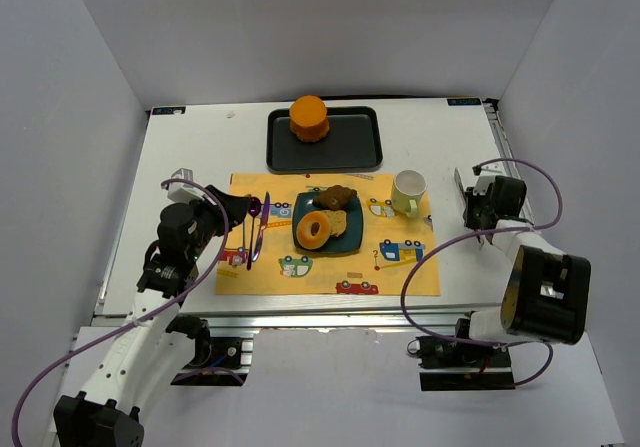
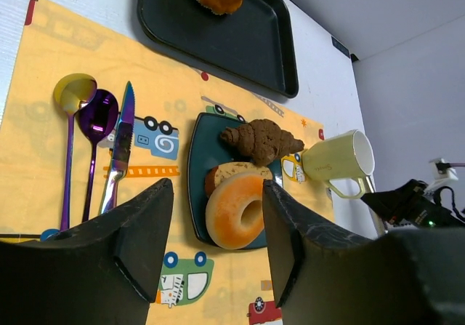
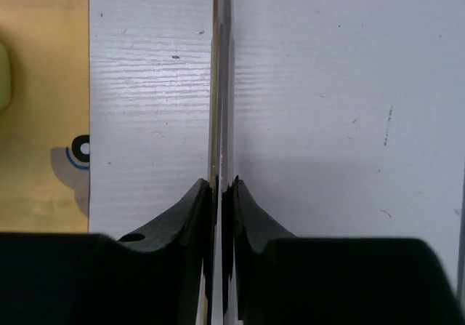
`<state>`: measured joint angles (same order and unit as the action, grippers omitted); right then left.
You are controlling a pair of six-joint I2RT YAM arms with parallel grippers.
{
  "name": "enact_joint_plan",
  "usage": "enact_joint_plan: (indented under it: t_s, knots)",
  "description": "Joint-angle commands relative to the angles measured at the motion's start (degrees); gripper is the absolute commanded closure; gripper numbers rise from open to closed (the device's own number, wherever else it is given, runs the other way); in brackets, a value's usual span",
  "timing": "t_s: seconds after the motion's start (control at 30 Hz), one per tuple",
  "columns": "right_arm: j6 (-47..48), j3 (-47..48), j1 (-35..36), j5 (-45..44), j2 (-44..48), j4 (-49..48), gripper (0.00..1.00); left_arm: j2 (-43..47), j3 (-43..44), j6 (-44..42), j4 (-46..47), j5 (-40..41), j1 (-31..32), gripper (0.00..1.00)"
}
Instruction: Place the bread
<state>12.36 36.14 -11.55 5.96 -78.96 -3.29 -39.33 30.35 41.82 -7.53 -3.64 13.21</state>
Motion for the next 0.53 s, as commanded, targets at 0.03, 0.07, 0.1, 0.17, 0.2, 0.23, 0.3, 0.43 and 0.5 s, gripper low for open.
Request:
enact_joint_plan:
  t_s: [0.03, 0.07, 0.1, 0.17, 0.2, 0.23, 0.3, 0.43, 0.5]
  knots:
    - [5.9, 3.8, -1.5, 2.5, -6.5, 0.2, 0.56, 0.4, 0.7, -0.7, -0.8, -0.6, -0.2, 0.38]
    - [7.0, 4.8, -1.8, 3.2, -7.3, 3.2, 0.44, 0.6, 0.5, -0.6, -0.9, -0.6, -0.2, 0.38]
    - [8.8, 5.7, -2.9, 4.1, -8.0, 5.5, 0.33, 1.1, 0.3, -0.4, -0.9, -0.4, -0.2, 0.38]
    - [10.2, 7.9, -4.6, 7.8, -8.7, 9.1, 0.11, 1.6, -0.1, -0.3, -1.2, -0.3, -0.2, 0.37]
    - [11.1, 8.8, -6.2, 9.8, -7.8, 10.0, 0.11, 2.1, -0.1, -0.3, -1.5, -0.1, -0.2, 0.37]
    - [10.5, 9.4, -6.5, 9.1, -7.0, 10.3, 0.11, 2.2, 0.1, -0.4, -2.6, 0.2, -0.2, 0.34]
    - [8.2, 11.8, -6.6, 5.3, -4.2, 12.0, 0.11, 2.9, 0.4, -0.7, -3.2, 0.8, -0.2, 0.33]
    - [3.8, 19.4, -6.5, 6.4, 0.7, 17.1, 0.11, 3.5, -0.1, -0.6, -2.9, 0.8, -0.2, 0.32]
    - [2.3, 23.8, -5.9, 11.0, 3.2, 19.5, 0.11, 3.2, -0.9, -0.3, -1.9, 0.0, -0.2, 0.34]
